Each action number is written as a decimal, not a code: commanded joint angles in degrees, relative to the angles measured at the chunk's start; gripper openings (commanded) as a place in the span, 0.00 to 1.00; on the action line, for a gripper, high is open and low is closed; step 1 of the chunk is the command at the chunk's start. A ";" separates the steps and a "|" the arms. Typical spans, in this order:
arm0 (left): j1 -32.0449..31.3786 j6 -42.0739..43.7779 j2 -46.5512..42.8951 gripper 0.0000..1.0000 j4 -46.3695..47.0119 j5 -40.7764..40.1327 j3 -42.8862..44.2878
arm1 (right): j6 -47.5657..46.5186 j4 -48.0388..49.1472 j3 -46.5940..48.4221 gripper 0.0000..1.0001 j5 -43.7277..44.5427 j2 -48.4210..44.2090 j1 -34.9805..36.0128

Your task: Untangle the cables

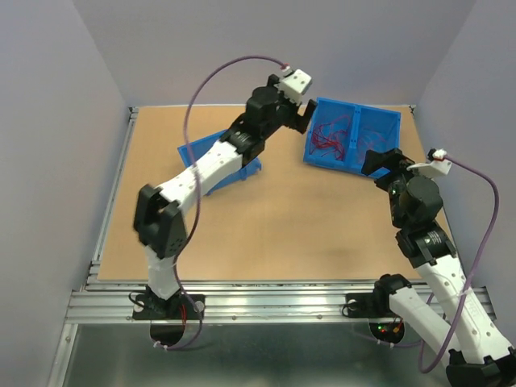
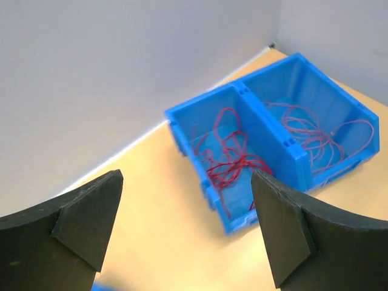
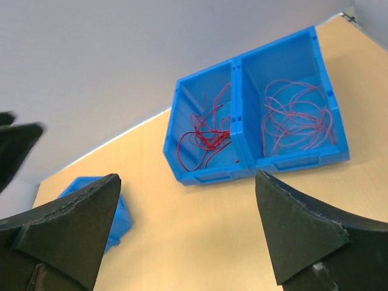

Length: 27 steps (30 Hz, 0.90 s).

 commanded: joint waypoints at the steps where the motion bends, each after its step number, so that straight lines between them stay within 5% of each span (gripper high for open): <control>1: -0.09 5.18 -18.56 0.99 3.14 -8.22 -23.14 | -4.85 1.67 -0.42 0.97 -5.28 -4.95 -0.03; 6: 4.03 6.75 -45.86 0.99 17.45 -3.86 -57.09 | -6.79 2.37 -4.63 0.97 -6.62 -9.71 -0.12; 13: 6.32 10.54 -67.79 0.99 18.71 0.02 -75.85 | -6.18 3.43 -8.41 0.97 -6.53 -13.14 -0.03; 18: 6.59 11.07 -75.89 0.99 20.82 0.46 -81.42 | -5.91 4.22 -9.47 0.97 -6.96 -13.76 -0.03; 27: 6.50 10.72 -73.62 0.99 22.32 -0.41 -82.66 | -5.56 4.48 -9.48 0.95 -6.70 -12.88 -0.03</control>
